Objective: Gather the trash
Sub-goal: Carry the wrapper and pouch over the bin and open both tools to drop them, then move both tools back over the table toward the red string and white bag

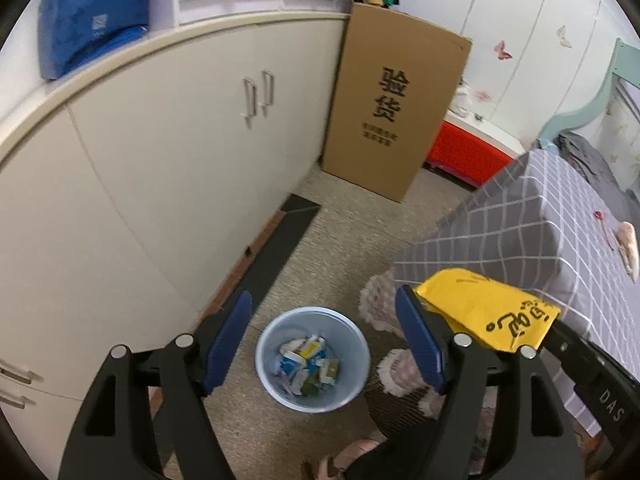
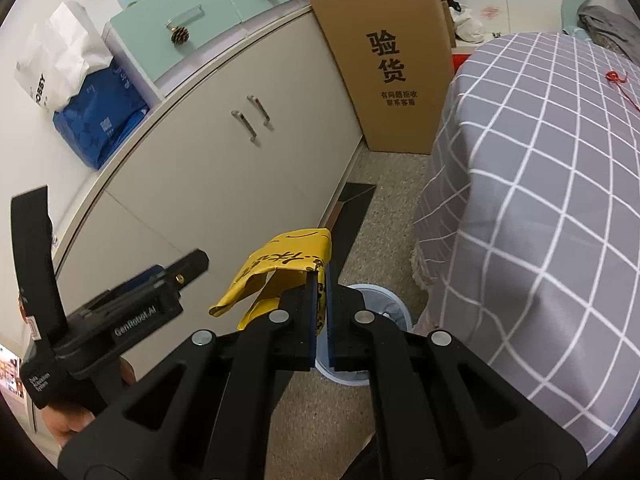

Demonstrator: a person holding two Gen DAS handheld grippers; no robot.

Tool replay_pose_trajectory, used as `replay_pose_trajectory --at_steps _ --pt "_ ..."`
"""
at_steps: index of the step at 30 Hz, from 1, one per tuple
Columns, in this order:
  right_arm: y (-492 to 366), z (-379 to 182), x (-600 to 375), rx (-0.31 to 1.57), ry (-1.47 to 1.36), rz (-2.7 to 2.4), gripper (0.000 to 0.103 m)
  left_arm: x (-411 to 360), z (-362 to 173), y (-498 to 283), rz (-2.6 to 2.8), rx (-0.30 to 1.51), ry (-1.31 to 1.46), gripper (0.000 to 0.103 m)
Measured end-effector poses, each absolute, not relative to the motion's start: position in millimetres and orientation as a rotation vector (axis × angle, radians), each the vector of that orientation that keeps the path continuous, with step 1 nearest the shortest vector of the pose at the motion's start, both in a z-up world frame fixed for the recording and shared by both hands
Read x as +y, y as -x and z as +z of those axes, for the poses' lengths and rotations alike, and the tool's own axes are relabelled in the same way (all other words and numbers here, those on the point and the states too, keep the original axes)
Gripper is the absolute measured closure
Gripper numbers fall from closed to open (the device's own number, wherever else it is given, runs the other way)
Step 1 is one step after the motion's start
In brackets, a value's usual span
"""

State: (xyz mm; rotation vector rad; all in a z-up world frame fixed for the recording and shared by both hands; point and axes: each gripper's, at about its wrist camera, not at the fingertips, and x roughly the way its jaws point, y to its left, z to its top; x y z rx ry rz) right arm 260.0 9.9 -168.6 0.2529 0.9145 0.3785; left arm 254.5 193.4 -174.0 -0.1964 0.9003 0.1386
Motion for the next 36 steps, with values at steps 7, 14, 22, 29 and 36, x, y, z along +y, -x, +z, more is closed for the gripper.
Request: replay_pose_trajectory --at_steps 7,14,22,29,36 --pt "-262 -171 25 0.931 -0.217 0.405 0.099 208 -172 -248 0.204 0.88 0.188 0.026" --pt "-280 -190 42 0.982 -0.209 0.436 0.098 223 -178 -247 0.248 0.887 0.209 0.026" --pt "-292 -223 46 1.019 -0.179 0.395 0.019 233 -187 -249 0.279 0.92 0.204 0.025" --pt "-279 -210 43 0.982 -0.147 0.409 0.019 225 -185 -249 0.269 0.921 0.206 0.025" --pt "-264 -178 26 0.901 -0.153 0.4 0.019 205 -169 -245 0.237 0.895 0.189 0.025"
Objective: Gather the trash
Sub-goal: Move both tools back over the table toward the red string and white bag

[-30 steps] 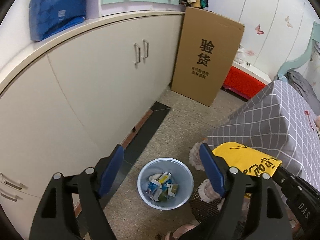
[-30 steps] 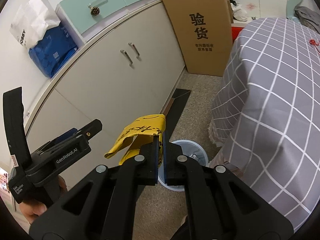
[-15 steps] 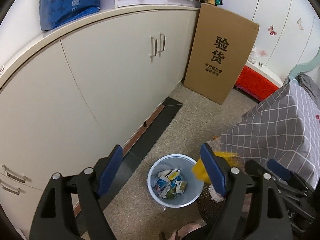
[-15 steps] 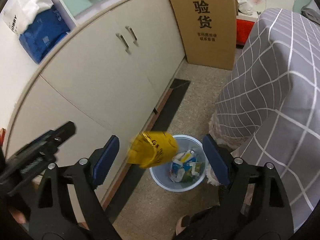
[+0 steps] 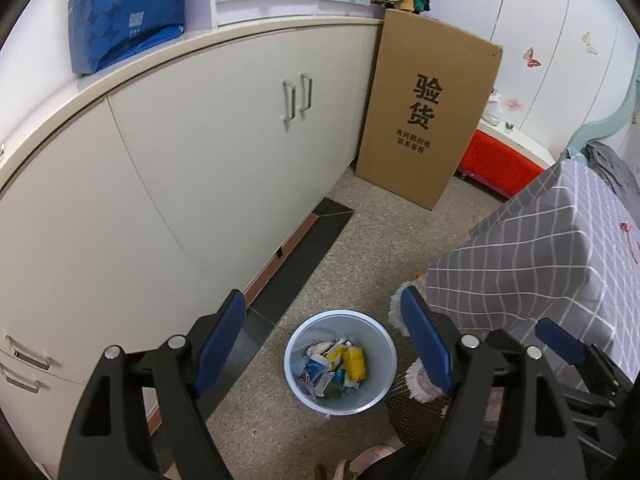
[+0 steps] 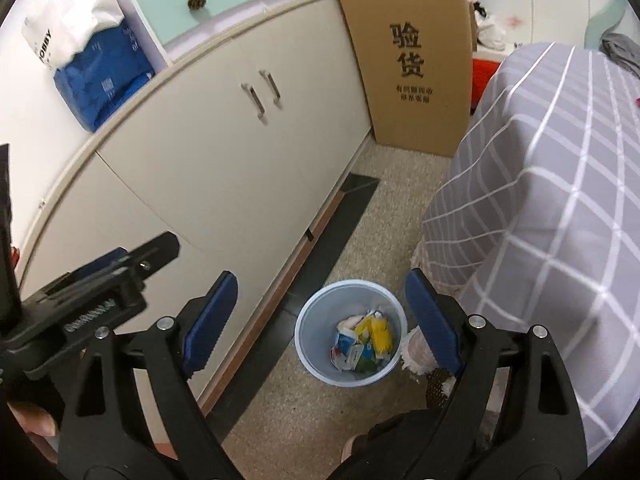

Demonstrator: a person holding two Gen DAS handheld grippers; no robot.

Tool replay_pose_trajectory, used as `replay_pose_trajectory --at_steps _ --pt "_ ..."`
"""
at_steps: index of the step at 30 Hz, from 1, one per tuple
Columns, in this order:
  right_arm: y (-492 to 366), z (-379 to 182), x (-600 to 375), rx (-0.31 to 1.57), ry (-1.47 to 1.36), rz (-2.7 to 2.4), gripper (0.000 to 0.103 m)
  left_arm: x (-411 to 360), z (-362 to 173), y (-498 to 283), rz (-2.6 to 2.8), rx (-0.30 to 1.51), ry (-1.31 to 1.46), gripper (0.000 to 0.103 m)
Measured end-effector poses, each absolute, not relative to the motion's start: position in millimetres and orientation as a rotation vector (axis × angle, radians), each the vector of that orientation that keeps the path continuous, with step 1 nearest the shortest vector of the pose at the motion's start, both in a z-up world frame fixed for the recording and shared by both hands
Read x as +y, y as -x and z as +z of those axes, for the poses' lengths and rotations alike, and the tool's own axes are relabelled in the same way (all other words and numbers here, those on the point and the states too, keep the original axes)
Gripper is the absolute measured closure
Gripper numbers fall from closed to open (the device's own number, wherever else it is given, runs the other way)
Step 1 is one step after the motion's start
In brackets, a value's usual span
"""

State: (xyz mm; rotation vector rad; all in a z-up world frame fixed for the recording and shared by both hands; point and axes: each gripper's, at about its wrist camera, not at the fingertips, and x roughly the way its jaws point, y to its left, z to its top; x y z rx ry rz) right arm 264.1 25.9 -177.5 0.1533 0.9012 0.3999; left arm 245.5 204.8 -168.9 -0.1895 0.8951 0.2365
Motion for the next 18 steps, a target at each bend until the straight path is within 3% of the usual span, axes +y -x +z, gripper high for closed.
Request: replay_pose_trajectory --at_steps 18 --pt "-243 -107 -145 0.719 -0.331 0.219 0.018 74 -98 -257 0.036 0.778 0.145 0.02"
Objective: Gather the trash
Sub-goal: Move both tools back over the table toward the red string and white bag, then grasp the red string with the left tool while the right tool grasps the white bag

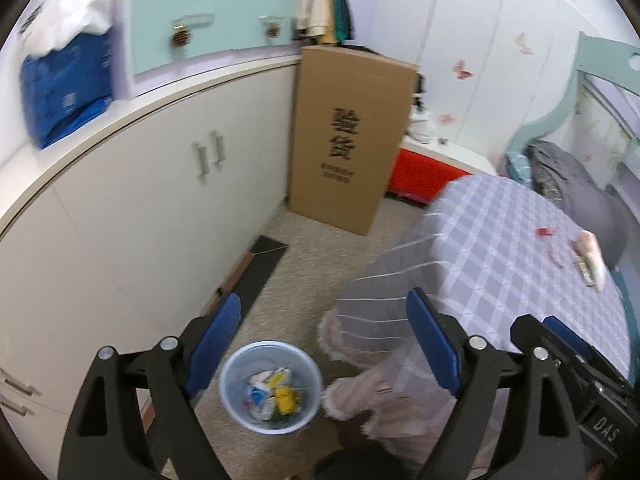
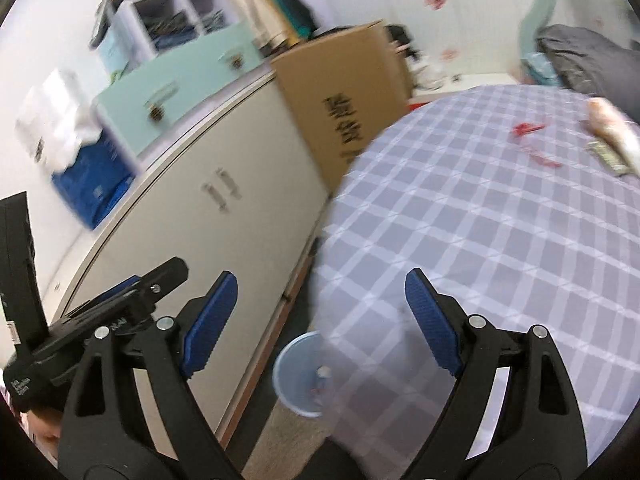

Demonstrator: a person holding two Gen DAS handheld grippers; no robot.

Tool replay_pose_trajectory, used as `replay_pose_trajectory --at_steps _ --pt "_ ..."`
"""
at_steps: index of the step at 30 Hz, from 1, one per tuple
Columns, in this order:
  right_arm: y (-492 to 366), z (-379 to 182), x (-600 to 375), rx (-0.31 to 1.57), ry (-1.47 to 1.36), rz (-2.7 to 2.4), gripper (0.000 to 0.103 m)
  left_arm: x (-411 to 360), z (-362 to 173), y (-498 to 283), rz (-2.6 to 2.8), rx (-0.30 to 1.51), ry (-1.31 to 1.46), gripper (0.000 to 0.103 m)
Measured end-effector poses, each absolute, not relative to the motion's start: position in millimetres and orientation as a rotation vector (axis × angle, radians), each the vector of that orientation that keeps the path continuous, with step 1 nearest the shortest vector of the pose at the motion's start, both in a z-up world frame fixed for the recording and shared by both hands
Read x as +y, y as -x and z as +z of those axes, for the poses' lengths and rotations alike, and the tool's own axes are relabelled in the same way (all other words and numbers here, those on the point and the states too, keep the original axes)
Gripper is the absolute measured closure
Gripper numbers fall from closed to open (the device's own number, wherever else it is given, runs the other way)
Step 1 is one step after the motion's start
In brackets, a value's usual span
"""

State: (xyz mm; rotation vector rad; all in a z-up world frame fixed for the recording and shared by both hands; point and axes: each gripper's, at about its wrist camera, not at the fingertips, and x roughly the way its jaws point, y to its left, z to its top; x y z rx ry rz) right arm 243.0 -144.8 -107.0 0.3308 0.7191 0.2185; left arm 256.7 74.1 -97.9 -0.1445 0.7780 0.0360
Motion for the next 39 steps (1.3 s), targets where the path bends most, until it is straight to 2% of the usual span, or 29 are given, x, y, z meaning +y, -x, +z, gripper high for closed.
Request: replay_pose_trajectory --at_steps 8,18,26,29,32,34,35,39 --pt "-242 -108 -242 0.671 -0.401 0.066 0.018 -33 -88 -286 -0.132 0.785 0.066 0.02" --pt "-248 -114 -355 0.642 -0.42 -0.136 0.018 -157 -104 -342 -0.33 0.835 -0.031 0.02" --pt "-287 -114 -418 0.65 -0.371 -0.265 0.018 -228 -119 -397 -0.409 0.85 -0.132 0.02" --pt "-310 -118 -434 0.679 -0.351 -0.28 0.018 -243 -125 -416 -0.419 0.86 -0.159 0.023" --pt "-334 -128 -443 0.724 -0.33 -0.291 0.018 -257 -134 -435 -0.427 0.88 -0.19 0.033" --pt "-347 -136 -448 0.751 -0.338 -0.288 0.018 -265 -143 -447 -0.42 0.903 -0.208 0.047" --pt "-351 -140 -451 0.763 -0.34 -0.3 0.018 -267 -149 -451 -0.423 0.922 -0.205 0.049" --pt "-361 -149 -455 0.784 -0.368 -0.27 0.018 -271 -156 -452 -0.421 0.907 -0.229 0.082"
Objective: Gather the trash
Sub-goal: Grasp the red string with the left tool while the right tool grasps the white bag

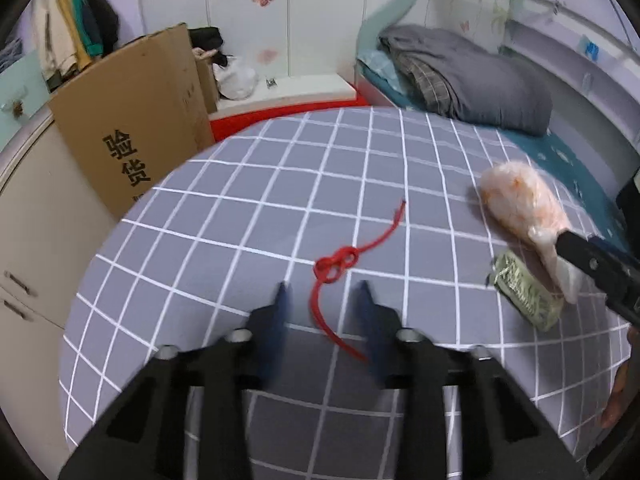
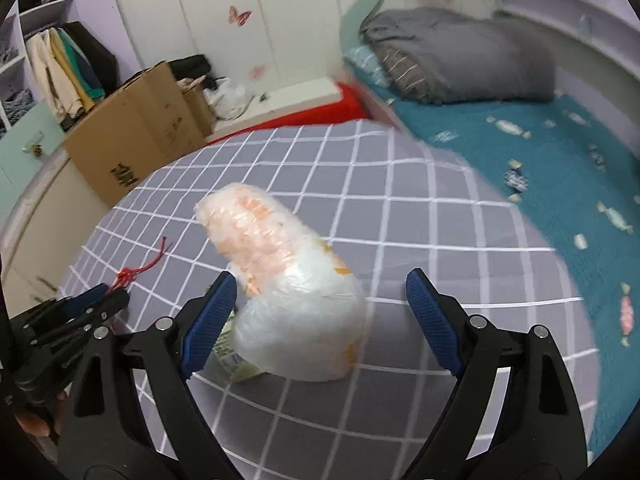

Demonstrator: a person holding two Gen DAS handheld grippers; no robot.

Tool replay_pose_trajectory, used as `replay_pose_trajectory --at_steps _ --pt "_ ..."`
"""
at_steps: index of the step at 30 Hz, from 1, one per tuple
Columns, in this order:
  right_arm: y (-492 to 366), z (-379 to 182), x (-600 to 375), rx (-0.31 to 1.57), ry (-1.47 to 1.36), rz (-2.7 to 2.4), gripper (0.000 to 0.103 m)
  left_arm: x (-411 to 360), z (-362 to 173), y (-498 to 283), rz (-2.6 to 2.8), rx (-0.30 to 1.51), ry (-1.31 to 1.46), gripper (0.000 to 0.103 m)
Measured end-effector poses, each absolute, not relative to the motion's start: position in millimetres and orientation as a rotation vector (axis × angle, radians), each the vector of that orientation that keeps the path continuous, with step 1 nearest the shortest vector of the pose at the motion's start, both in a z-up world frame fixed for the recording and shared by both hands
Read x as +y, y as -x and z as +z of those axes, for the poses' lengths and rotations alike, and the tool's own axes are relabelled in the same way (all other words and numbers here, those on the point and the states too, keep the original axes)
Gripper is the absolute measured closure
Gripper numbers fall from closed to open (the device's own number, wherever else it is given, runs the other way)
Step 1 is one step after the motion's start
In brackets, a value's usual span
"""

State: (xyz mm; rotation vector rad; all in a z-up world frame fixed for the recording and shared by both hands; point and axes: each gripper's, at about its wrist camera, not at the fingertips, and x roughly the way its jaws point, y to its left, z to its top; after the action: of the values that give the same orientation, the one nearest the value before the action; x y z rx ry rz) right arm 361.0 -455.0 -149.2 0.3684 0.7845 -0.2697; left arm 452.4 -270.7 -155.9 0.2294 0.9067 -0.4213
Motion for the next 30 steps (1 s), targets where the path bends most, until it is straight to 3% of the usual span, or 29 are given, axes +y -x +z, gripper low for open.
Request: replay_pose_trajectory --at_steps 1,5,8,18,30 --pt "-363 -150 -454 0.792 -0.36 -0.27 0.018 -271 -156 -454 -0.418 0.905 -0.231 0.102" --pt "-364 -152 -451 0.815 -0.327 -0.269 0.056 -263 -156 -455 -0.415 0.914 -0.175 0.101" --pt "-357 -150 -451 0.8 -0.335 -0.269 0.067 -259 -152 -452 -0.412 0.896 -0.165 0.101" --pt "-307 -106 -434 0.668 -0.387 -0.228 0.07 -235 -101 -409 -0.426 0.775 -0.105 0.101" --pt "-239 -59 -347 0.594 -0.402 -0.03 0.07 -183 -41 -326 -0.436 0.64 -0.057 0.101"
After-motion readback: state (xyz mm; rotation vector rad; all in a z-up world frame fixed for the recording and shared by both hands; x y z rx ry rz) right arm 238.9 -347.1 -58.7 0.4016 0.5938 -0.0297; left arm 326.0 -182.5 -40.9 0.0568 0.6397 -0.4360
